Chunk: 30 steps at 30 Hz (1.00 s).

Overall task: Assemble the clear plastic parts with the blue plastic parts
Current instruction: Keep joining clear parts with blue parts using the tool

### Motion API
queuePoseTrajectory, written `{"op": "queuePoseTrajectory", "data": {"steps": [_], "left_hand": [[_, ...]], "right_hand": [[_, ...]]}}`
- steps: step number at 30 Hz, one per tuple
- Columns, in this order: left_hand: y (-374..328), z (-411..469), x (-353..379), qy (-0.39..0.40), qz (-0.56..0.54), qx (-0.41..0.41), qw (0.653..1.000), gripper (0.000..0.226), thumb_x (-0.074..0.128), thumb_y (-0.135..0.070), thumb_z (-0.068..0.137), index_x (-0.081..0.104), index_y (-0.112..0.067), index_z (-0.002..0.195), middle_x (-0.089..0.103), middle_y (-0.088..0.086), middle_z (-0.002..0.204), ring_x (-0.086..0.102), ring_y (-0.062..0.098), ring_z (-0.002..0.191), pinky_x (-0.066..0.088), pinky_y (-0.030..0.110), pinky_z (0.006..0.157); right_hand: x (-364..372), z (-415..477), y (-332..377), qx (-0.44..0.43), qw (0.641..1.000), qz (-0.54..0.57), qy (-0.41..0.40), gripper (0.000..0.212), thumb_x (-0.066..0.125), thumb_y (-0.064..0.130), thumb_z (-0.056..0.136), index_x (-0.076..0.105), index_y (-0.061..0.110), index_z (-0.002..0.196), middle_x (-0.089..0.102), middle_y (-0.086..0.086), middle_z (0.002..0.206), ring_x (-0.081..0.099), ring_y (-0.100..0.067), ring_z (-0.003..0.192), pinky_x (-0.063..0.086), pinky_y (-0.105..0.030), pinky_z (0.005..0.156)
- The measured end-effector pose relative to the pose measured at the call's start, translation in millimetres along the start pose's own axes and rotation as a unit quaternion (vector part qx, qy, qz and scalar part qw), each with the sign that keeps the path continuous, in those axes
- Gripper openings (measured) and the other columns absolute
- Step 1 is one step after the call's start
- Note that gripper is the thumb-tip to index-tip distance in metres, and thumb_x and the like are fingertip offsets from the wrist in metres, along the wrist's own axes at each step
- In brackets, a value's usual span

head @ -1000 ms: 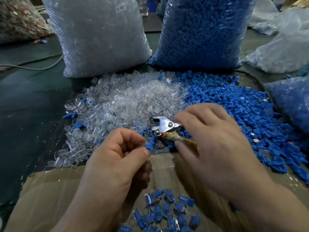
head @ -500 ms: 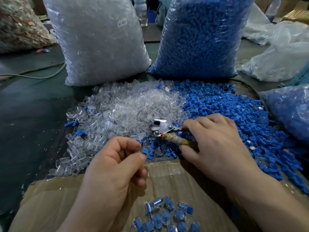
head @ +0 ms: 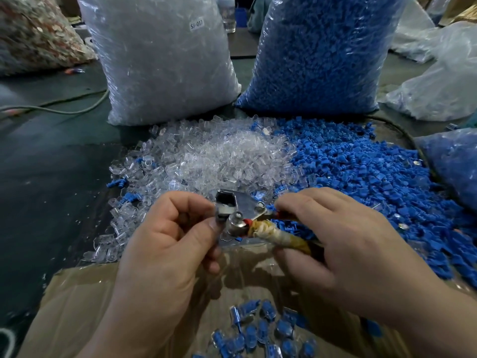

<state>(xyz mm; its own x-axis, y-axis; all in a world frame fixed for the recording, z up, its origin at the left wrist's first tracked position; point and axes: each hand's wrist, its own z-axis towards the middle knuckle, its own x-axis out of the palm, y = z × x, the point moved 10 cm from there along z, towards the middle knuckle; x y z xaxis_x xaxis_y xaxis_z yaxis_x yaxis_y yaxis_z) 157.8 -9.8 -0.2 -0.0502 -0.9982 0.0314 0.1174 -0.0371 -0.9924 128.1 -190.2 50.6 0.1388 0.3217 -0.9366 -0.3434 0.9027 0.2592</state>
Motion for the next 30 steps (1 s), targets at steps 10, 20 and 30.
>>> {"op": "queuePoseTrajectory", "data": {"steps": [10,20,30], "left_hand": [[-6,-1,2,0.014,0.029,0.037,0.999,0.016,0.072,-0.023,0.076,0.068,-0.033,0.089,0.067,0.004,0.074,0.062,0.015,0.054,0.052,0.026,0.049],[-9,-5,4,0.012,0.02,0.036,0.999,0.019,0.065,-0.016,0.079,0.068,-0.033,0.087,0.066,0.002,0.072,0.061,0.014,0.054,0.051,0.024,0.048],[13,-6,10,0.031,0.09,-0.075,0.993,0.026,0.066,-0.006,0.085,0.068,-0.032,0.081,0.062,0.005,0.053,0.056,0.012,0.042,0.045,0.018,0.041]], "right_hand": [[7,0,-1,-0.015,0.999,0.0,0.034,0.052,0.042,0.06,0.084,0.054,0.031,0.125,0.059,0.017,0.104,0.055,-0.008,0.091,0.048,-0.025,0.072],[7,1,2,-0.006,0.999,0.002,0.052,0.049,0.04,0.063,0.081,0.062,0.035,0.114,0.058,0.022,0.087,0.053,-0.002,0.078,0.042,-0.022,0.066],[12,12,-37,0.102,0.988,-0.11,0.044,0.066,0.029,0.074,0.075,0.049,0.036,0.125,0.056,0.015,0.108,0.047,-0.012,0.101,0.041,-0.035,0.089]]}}
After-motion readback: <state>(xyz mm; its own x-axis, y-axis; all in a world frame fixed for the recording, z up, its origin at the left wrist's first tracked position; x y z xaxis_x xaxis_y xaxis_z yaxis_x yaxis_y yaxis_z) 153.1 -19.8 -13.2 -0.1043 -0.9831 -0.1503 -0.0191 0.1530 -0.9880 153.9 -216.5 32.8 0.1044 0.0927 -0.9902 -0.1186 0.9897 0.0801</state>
